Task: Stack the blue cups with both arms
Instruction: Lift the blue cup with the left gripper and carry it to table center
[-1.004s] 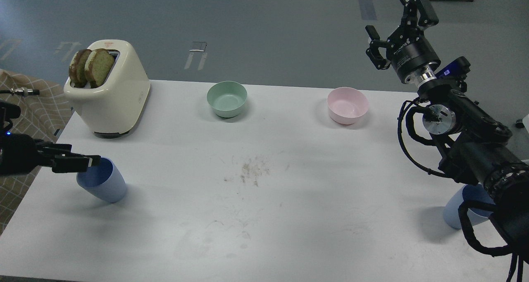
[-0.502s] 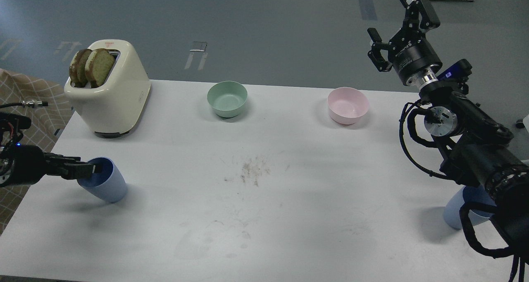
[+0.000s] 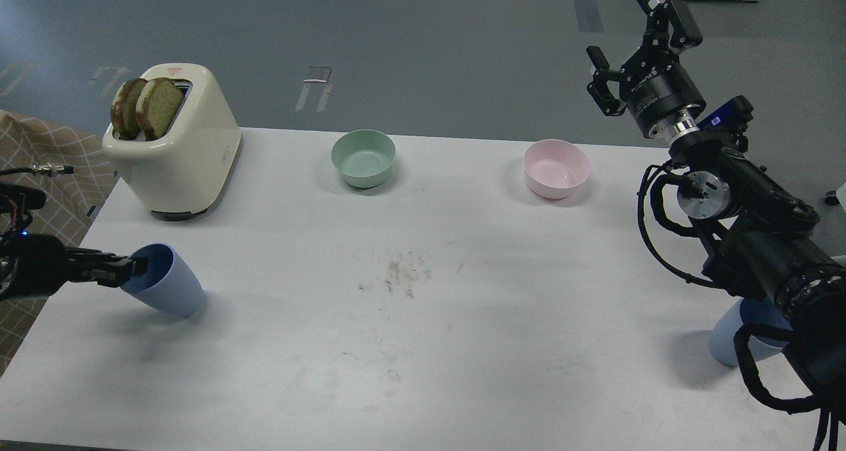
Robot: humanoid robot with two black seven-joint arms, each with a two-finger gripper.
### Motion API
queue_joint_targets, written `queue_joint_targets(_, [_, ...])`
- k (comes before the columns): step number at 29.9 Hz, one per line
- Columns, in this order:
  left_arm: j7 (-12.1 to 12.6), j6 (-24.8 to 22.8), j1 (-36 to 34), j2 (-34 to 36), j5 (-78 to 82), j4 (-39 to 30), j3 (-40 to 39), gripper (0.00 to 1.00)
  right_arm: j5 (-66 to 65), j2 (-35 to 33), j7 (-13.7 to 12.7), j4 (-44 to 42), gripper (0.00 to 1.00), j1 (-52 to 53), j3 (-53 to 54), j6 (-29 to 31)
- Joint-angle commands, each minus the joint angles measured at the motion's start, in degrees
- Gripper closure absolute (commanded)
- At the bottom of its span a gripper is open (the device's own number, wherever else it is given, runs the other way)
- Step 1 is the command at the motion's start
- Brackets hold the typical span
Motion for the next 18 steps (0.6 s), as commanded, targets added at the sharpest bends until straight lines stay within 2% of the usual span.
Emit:
queue_joint_targets(1, [-0.01,0.07,-1.37,0.76,0.35,-1.81,-0.30,1.00,0.00,-0.17,0.00,0.05,0.00,0.61,0.00,0.00])
queue_joint_targets(7, [-0.01,-0.98,-10.85,1.03,2.37,-10.24,-0.04,1.00,-0.09,-1.75,0.00,0.05,0.00,6.22,-0.18,0.00])
queue_joint_targets(11, [-0.01,-5.89,-17.98,-1.24,3.60,-13.60,-0.13,1.00,-0.17,-2.11,0.00,-0.30,0.00,11.85,-2.89,0.00])
queue_joint_targets(12, [-0.01,-7.10,-20.43,-4.04,3.77,-14.38,-0.13,1.00,-0.17,-2.11,0.00,-0.38,0.00,13.78,-4.81,0.00])
queue_joint_targets(18, [-0.01,-7.10,-27.21,-17.76,3.86,-14.83,0.14,1.00,0.00,-1.58,0.00,-0.65,0.00,20.47,-9.13,0.00])
